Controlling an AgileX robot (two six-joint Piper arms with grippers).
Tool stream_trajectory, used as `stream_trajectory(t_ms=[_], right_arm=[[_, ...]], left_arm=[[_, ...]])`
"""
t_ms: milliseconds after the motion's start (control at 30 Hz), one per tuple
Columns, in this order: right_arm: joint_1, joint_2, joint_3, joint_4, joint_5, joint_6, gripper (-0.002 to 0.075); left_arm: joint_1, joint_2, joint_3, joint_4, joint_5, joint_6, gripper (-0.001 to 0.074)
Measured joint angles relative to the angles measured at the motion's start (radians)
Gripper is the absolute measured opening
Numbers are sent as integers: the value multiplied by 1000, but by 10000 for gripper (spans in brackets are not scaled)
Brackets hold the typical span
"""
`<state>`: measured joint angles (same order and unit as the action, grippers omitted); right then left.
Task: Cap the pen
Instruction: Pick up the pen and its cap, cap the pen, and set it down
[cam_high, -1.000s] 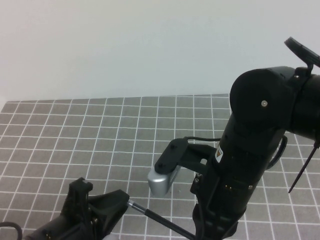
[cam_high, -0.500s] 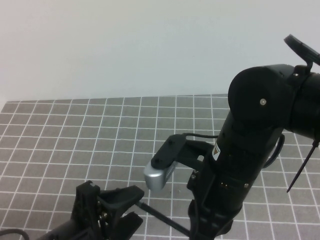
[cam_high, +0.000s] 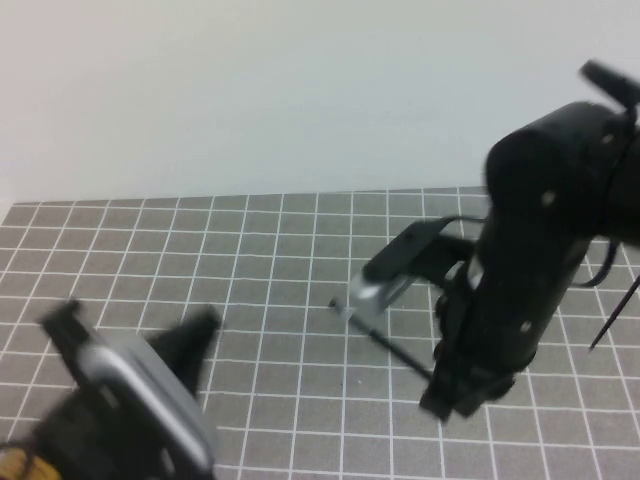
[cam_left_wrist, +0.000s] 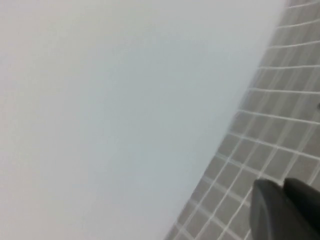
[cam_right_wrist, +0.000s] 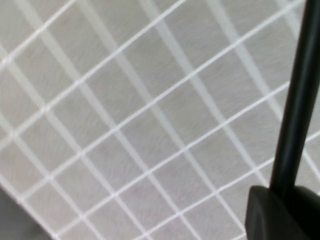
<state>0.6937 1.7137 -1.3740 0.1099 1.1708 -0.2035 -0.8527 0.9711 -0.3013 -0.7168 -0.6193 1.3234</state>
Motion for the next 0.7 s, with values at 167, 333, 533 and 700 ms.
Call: stream_trajectory(t_ms=[167,333,533,700], right_arm=[[-129,2,0,92,-72,36,-3],[-199,4,18,92,-155,152,-3],[-209,4,125,50,-251,256,-3],[-209,4,217,71,-313,293,-3]], left_arm=[[2,3,-129,-479,-9,199,1],[4,71,-283,-895,-49,484,1],[56,194,-384,-1111,-52,599,1],[163,266,-407,-1111,83,546,1]])
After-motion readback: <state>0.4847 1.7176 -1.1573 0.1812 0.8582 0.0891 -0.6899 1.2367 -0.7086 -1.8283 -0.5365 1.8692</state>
